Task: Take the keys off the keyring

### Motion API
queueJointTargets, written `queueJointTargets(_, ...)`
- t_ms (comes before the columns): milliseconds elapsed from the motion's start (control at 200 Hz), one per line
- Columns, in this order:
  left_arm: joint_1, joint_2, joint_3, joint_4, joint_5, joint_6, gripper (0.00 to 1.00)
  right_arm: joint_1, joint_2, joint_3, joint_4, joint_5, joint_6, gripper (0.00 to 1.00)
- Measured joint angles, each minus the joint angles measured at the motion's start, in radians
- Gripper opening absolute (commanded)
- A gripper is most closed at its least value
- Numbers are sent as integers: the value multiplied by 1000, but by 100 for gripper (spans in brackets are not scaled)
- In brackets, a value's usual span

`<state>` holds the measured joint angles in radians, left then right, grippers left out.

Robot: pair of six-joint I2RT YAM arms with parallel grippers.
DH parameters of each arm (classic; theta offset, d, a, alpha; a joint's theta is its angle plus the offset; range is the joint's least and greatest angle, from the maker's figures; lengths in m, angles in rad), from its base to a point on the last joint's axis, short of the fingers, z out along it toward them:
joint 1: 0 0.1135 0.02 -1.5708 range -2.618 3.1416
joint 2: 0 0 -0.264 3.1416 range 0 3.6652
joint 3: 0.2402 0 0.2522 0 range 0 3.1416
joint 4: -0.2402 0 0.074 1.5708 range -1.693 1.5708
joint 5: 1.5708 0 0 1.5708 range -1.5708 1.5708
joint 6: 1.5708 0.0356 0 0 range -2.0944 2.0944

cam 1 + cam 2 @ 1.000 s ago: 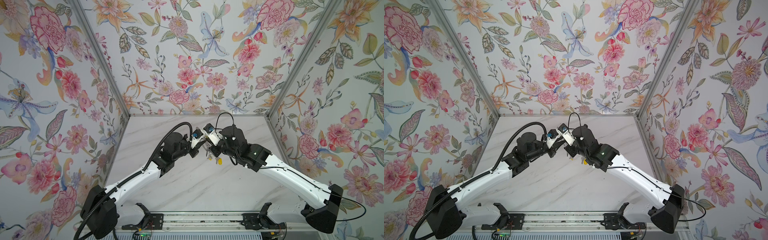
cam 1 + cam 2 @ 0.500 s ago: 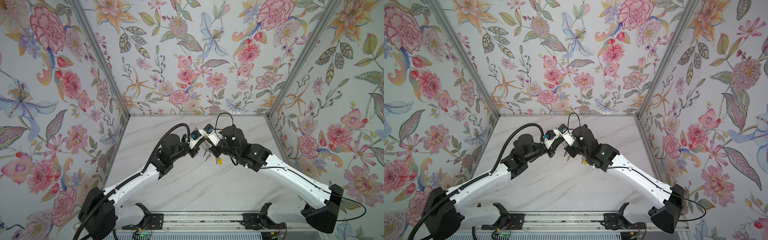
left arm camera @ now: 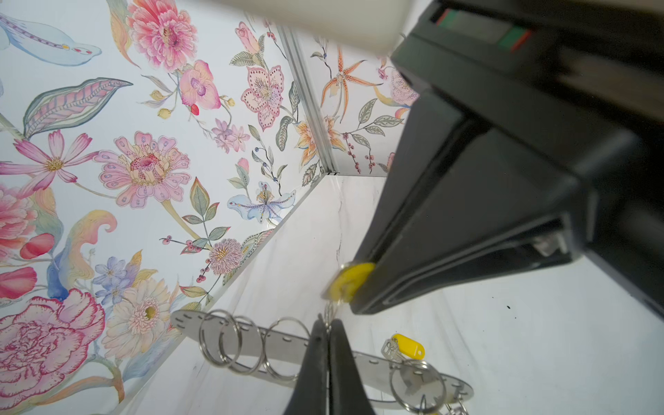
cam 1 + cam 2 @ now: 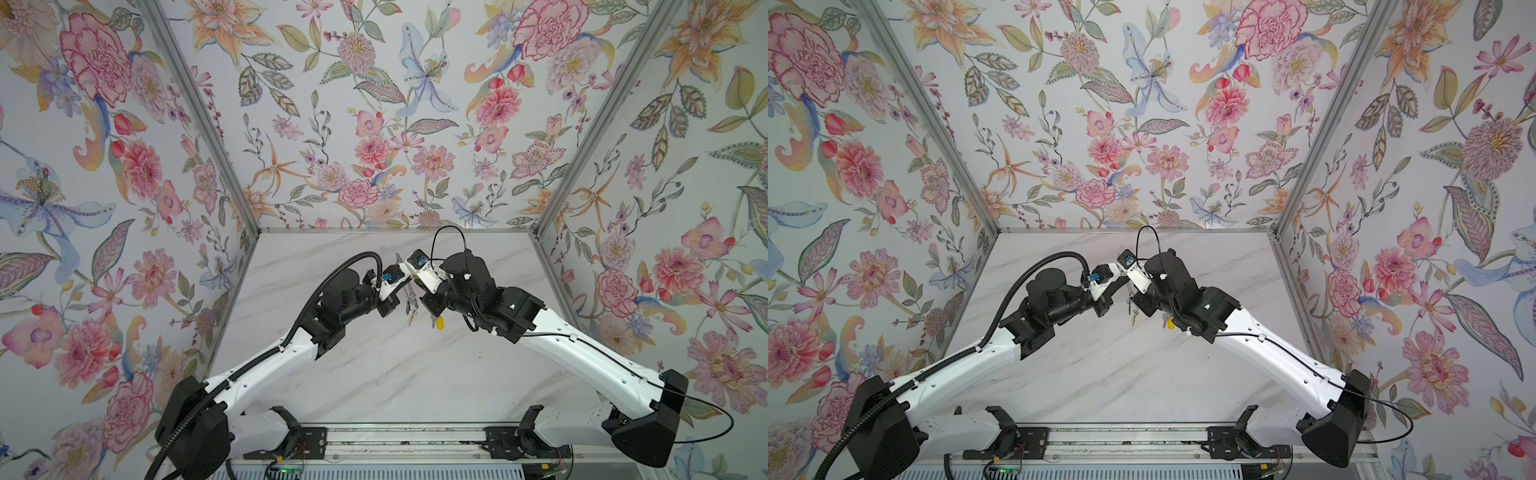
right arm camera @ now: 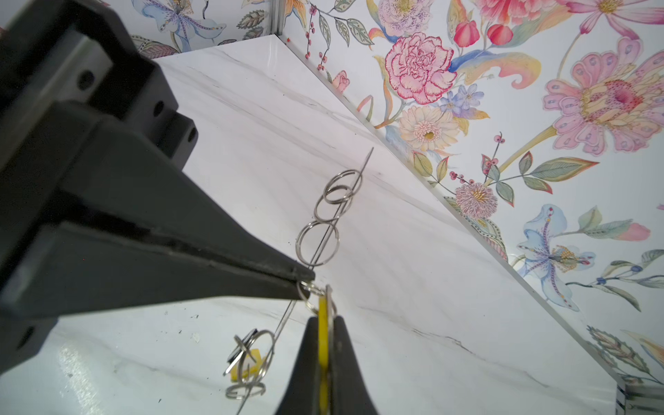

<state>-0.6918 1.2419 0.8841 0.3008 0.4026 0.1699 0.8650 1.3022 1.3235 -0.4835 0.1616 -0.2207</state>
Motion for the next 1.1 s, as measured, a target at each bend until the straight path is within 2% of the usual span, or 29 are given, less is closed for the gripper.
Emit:
queueJointTargets(581, -2, -43, 29, -114, 92, 115, 0, -81, -16, 0, -49, -146, 55, 0)
queueJointTargets(821, -2, -51, 29, -90, 105, 99, 0, -97, -14, 0, -44, -200, 74, 0)
queueJointTargets(1101, -14, -53, 29, -2, 215, 44, 0, -142, 4, -10, -30, -204, 103, 0)
